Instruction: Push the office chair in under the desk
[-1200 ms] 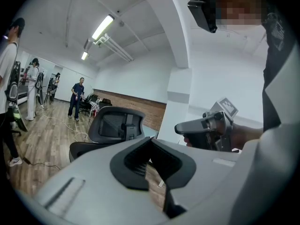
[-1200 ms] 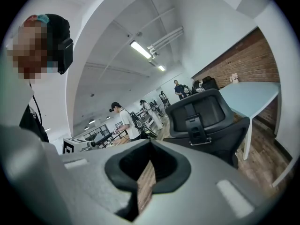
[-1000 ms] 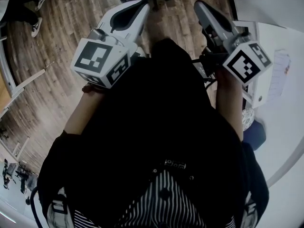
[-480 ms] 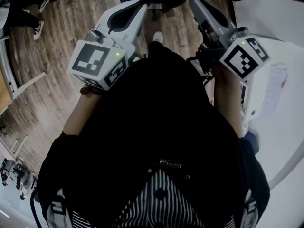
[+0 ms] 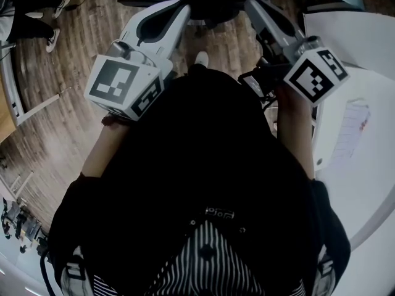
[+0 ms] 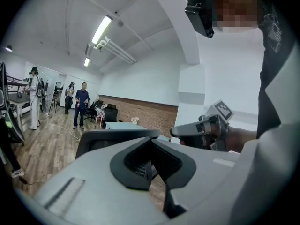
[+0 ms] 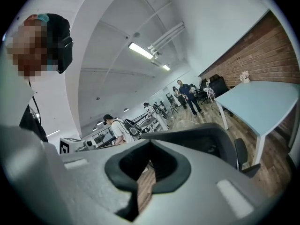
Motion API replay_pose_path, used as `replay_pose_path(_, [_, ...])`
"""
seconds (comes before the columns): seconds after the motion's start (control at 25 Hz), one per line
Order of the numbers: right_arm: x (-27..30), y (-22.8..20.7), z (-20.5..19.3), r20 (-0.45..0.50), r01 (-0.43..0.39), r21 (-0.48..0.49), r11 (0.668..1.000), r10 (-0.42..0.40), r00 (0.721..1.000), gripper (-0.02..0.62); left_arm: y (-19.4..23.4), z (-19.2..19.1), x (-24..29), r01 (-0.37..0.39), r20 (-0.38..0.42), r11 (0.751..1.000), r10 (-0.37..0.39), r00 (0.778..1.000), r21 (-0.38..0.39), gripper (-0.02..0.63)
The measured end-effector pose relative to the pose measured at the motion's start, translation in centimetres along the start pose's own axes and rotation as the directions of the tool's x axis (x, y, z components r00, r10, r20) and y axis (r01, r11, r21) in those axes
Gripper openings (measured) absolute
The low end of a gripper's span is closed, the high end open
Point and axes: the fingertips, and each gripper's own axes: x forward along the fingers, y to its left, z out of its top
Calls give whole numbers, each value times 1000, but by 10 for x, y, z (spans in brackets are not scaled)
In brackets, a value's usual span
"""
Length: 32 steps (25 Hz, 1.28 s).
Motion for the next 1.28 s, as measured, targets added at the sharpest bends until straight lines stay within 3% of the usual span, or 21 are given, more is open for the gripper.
replay_pose_path(0.2, [-2, -21, 16, 7, -35, -12, 999, 35, 999, 2, -6, 16, 23, -12, 28, 1000, 12, 1000, 12, 2])
replay_pose_path(0.68, [-10, -61, 34, 36, -48, 21, 999, 47, 998, 2, 12, 7, 46, -84, -37, 996, 84, 996, -5, 2])
replay_pose_path(1.28, [10, -60, 40, 43, 119, -9, 993, -119, 992, 2, 48, 12, 52, 46, -62, 999, -46, 997, 0, 2])
